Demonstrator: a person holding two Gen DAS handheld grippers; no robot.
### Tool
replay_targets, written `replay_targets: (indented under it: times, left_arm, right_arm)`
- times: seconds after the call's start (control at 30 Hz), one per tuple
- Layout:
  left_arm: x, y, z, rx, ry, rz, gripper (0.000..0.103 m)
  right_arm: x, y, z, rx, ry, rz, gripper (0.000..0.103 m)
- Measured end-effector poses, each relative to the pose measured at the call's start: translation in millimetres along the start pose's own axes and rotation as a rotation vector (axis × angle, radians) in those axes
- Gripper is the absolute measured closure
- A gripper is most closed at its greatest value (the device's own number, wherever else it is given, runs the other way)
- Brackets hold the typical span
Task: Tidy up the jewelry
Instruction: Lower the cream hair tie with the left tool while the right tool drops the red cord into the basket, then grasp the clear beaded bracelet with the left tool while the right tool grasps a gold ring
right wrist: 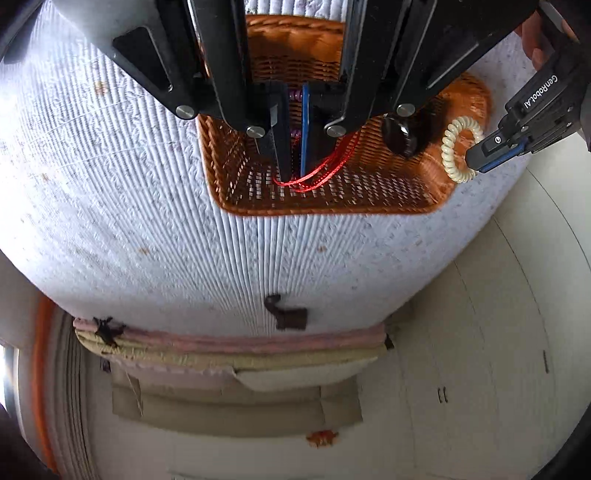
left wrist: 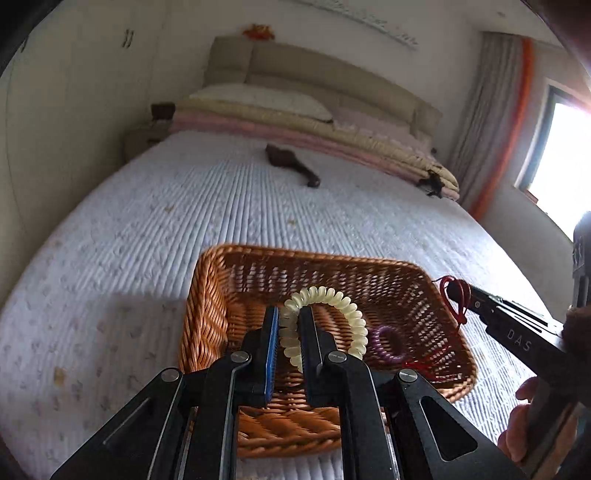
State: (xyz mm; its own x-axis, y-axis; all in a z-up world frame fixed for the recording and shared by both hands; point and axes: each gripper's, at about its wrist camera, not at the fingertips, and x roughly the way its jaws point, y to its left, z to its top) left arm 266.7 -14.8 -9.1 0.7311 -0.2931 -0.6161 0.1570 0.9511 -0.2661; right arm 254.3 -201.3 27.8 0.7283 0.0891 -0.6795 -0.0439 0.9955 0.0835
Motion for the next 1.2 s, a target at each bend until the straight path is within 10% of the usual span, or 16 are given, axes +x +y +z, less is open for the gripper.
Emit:
replay_targets:
  times: [0.6, 0.73, 1.2]
  left_arm:
    - [24.1, 0.6, -22.1, 0.068, 0.051, 0.088, 0.089]
    - [10.6, 0.9, -22.9, 0.057, 0.040, 0.070, 0.061]
    - [-110.0, 0.2, -21.3, 0.091, -0.131, -0.029, 0.051]
  right_arm:
    - [47.5, -6.2, -35.7, 0.007, 0.194, 0.069, 0.096]
    - [35.2, -5.2, -36.7, -0.005, 0.172, 0.051, 0.089]
    - [-68.9, -3.1, -59.8, 0.019, -0.012, 0.178, 0.073]
